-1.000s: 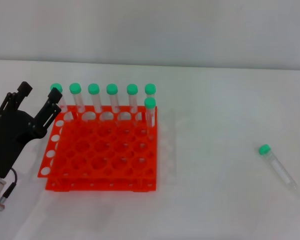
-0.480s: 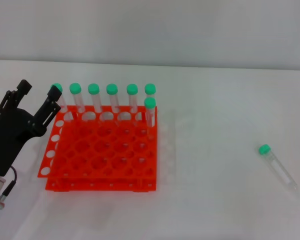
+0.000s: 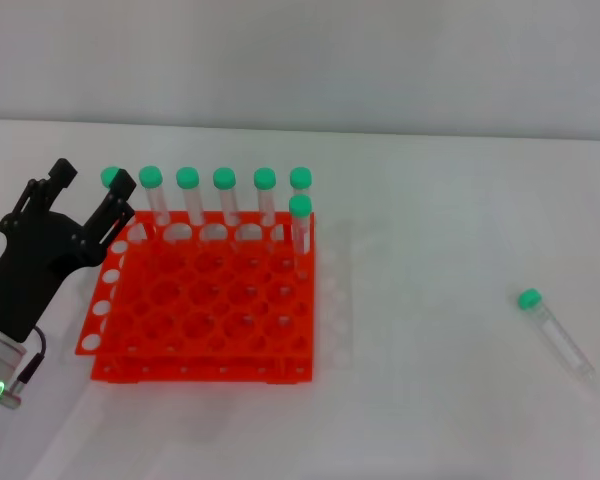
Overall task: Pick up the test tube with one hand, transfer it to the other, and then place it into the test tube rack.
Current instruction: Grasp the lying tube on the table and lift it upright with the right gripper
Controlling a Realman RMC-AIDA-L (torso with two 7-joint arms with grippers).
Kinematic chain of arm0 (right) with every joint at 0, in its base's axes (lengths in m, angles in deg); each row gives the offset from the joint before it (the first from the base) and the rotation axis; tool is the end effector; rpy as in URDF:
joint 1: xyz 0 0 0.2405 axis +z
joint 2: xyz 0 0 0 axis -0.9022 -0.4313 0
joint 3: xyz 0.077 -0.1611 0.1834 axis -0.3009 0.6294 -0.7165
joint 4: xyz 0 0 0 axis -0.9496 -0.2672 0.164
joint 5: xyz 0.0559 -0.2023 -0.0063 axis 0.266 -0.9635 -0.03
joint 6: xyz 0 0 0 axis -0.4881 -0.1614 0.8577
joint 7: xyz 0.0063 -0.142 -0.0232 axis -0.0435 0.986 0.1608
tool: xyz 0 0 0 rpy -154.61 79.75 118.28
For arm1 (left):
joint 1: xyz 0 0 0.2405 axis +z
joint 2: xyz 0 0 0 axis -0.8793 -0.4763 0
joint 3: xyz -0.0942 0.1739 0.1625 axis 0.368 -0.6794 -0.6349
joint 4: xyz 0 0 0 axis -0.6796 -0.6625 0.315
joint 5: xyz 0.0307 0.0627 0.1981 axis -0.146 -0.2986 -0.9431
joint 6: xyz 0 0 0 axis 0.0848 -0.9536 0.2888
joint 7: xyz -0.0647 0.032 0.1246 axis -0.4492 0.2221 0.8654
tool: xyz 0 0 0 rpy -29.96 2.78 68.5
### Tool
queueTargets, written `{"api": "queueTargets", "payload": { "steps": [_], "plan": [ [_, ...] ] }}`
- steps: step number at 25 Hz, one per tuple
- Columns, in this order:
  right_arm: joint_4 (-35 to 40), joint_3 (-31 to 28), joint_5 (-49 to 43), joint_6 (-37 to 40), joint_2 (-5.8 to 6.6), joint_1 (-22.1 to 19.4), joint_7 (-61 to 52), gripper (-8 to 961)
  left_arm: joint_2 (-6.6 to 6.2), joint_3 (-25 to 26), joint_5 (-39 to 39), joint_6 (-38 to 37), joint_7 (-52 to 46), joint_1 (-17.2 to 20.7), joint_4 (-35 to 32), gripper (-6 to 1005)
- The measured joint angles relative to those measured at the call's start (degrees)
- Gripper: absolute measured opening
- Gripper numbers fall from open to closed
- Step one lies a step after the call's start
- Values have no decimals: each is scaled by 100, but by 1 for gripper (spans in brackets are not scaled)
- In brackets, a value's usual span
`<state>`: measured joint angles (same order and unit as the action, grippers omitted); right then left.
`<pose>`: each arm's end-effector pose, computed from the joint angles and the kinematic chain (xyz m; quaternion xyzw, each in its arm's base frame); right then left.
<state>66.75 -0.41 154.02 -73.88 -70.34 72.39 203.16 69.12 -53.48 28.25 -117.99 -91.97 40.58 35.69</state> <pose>0.4080 0.2174 0.1154 -0.6720 0.1724 0.3044 0.6527 -0.3153 0.2964 -0.0042 -0.7137 -0.2327 -0.4358 0.4966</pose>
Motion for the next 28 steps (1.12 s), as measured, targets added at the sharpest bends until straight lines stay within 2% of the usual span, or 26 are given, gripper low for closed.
{"api": "queueTargets", "payload": {
  "steps": [6, 15, 18, 24, 28],
  "plan": [
    [350, 104, -189, -122, 5, -48, -450, 869, 16, -15, -36, -141, -7, -3, -23, 800],
    [1267, 386, -1453, -516, 1, -3, -1388, 869, 25, -148, -14, -740, -43, 47, 10, 799],
    [1498, 823, -1569, -610, -1, 28, -1744, 869, 10, -151, -19, -740, -43, 26, -1, 799],
    [2325, 2190, -1588, -284, -5, 121, -2986, 870, -4, -130, -4, -707, 28, -12, -32, 799],
    [2302, 2663, -1544, -214, -21, 314, -3263, 870, -6, -125, 43, -711, 176, -98, -39, 799]
  ]
}}
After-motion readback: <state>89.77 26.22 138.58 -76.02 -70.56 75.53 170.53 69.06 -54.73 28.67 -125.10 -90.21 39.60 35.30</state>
